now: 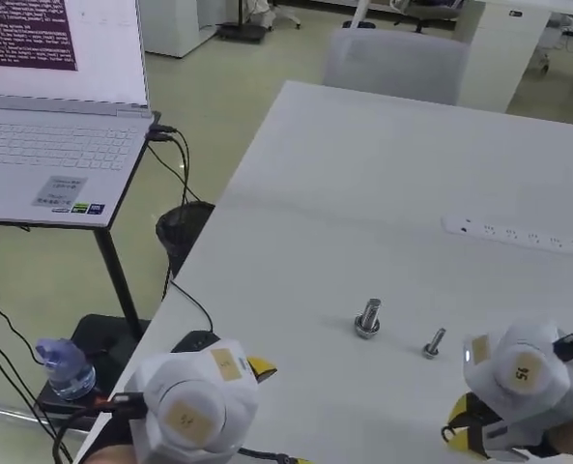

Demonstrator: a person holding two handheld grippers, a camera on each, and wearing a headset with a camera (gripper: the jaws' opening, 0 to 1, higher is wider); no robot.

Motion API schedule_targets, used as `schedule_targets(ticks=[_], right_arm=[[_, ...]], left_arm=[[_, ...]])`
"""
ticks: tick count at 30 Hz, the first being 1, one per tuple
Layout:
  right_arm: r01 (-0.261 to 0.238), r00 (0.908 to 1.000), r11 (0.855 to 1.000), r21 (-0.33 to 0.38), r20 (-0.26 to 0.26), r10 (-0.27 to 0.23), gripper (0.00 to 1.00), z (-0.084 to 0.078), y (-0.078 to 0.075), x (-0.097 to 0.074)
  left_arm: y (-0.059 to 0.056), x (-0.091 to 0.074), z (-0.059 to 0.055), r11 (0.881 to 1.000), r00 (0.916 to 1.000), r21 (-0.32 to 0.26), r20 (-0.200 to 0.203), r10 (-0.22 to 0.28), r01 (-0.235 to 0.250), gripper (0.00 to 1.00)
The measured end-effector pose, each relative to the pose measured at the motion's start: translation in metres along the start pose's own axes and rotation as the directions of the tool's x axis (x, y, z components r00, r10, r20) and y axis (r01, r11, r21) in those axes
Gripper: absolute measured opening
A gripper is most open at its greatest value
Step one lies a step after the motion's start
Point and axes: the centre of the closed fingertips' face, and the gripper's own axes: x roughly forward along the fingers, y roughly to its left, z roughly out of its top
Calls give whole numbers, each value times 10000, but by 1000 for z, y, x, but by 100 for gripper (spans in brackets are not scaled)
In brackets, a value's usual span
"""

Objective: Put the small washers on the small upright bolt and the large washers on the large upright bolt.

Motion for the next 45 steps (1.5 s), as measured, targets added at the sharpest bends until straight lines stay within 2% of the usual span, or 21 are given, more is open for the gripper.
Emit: schedule_targets(ticks=[6, 10, 12, 15, 16, 19, 27, 34, 45], right_arm=[[30, 10000, 9999, 152, -14, -29, 12, -8, -8, -4], [109, 9999, 9994, 339, 118, -113, 12, -6, -20, -7], [404, 9992, 9986, 338, 32, -405, 12, -5, -35, -10], [566, 9984, 9975, 423, 18, -567, 12, -3, -47, -12], [695, 9976, 9964, 487, -4, -696, 12, -2, -57, -13], [934, 9956, 9945, 476, -104, -930, 12, 3, -75, -16], [1240, 9922, 9908, 539, -161, -1233, 12, 11, -102, -20], [1355, 9908, 9893, 548, -135, -1350, 12, 18, -114, -19], [1266, 9919, 9907, 500, -163, -1260, 12, 23, -117, -8]], left_arm=[[2, 3, 0, 10000, 10000, 20, -77, -8, 8, 69], [2, 4, 0, 10000, 10000, 49, -89, -18, 18, 69], [2, 5, 0, 10000, 10000, -37, -53, -27, 27, 70], [2, 6, -1, 10000, 9999, -21, -108, -21, 20, 70], [2, 6, -1, 10000, 9999, -38, -112, -35, 35, 70], [3, 7, -2, 10000, 9999, -65, -137, -49, 48, 70], [8, 9, -2, 10000, 9998, -39, -197, -70, 69, 70], [10, 11, -4, 9999, 9997, -82, -228, -94, 92, 70], [11, 11, -7, 9998, 9991, -86, -369, -209, 206, 68]])
